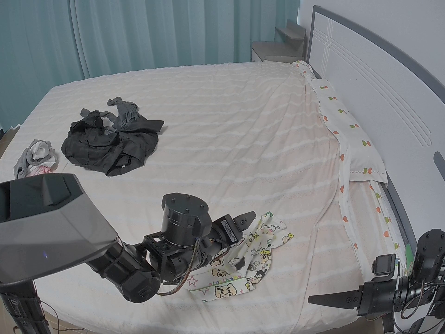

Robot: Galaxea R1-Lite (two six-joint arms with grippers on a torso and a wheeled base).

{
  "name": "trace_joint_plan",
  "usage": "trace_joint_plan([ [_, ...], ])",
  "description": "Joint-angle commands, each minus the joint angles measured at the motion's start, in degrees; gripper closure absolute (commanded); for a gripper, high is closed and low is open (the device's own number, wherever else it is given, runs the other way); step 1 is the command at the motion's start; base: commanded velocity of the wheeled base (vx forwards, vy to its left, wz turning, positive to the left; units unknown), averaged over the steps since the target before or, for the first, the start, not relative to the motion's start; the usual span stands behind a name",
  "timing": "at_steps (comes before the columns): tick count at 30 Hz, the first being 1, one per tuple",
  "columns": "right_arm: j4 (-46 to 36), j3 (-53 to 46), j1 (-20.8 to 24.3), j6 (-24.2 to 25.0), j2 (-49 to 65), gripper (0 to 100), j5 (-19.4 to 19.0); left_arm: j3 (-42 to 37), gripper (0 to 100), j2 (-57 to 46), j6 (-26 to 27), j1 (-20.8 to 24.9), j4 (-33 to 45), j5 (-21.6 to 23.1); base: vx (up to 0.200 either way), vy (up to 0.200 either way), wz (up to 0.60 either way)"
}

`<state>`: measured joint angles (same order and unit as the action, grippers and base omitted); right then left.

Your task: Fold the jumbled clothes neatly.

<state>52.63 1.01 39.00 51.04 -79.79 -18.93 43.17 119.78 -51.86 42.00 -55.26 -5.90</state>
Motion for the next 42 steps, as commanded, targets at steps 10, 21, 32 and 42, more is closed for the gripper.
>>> trace_joint_plan([
  [10, 0.7, 4.1, -2.0, -1.4, -3.5, 0, 0.2, -17.5, 0, -18.4, 1.8, -14.8, -0.1, 4.8, 0.000, 0.000, 0.00],
  [21, -6.4, 27.6, 0.2, -12.9, -30.2, 0, 15.3, -33.9, 0, -28.0, -9.9, -26.1, -1.6, 23.0, 0.000, 0.000, 0.00],
  [32, -27.0, 47.0, 4.3, -23.4, -41.6, 0, 31.6, -36.1, 0, -16.0, -10.6, -26.7, -8.9, 23.0, 0.000, 0.000, 0.00],
  [42, -36.9, 57.6, 10.1, -23.6, -43.4, 0, 42.6, -40.2, 0, -10.5, -10.5, -27.0, -20.1, 23.0, 0.000, 0.000, 0.00],
])
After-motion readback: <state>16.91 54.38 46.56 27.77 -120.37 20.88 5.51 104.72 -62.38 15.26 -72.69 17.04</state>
